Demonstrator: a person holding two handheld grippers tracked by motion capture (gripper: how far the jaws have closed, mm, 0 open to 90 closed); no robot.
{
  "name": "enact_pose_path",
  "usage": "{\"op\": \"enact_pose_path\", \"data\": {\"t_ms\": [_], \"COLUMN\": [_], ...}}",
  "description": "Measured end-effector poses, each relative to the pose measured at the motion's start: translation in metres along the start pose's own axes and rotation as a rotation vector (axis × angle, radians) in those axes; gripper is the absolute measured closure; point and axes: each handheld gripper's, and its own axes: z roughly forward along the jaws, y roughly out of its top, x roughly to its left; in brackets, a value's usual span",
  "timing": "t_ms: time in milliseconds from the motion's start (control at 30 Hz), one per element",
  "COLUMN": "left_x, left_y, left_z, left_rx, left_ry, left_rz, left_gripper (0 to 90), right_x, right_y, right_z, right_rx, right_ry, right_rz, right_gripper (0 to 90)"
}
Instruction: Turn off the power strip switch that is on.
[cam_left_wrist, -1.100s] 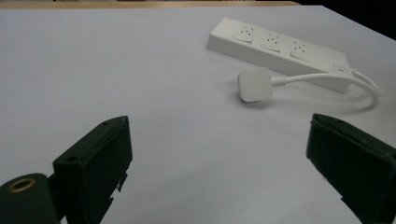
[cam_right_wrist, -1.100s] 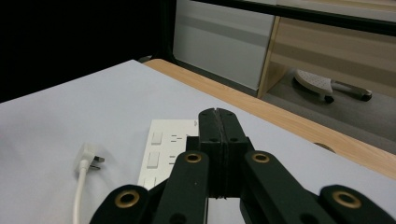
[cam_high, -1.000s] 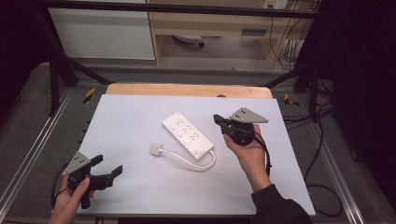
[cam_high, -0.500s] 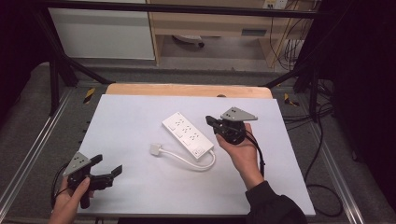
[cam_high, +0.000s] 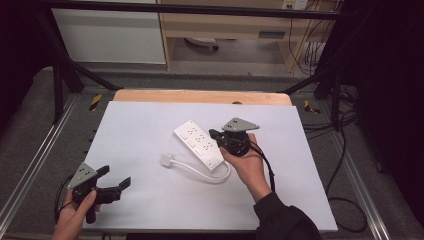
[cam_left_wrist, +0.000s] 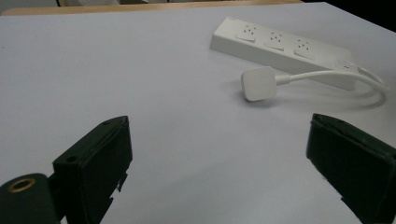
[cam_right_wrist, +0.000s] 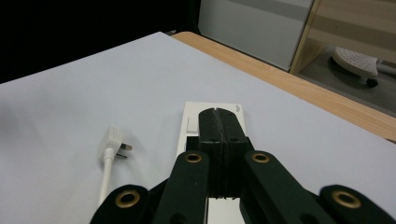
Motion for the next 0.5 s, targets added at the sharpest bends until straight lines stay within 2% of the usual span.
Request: {"op": "enact_pose_path", "data": {"t_ms": [500], "left_x": [0.001], "left_y": [0.0], "left_z": [-0.001], "left_rx": [-0.002], "left_ry": [0.013], "left_rz": [0.003], "left_gripper": [6.5], "right_x": [0.006], "right_y": [-0.009], "right_z": [0.03], "right_rx": [0.054], "right_ry": [0.021], "right_rz": [0.006], "right_gripper": [90.0]}}
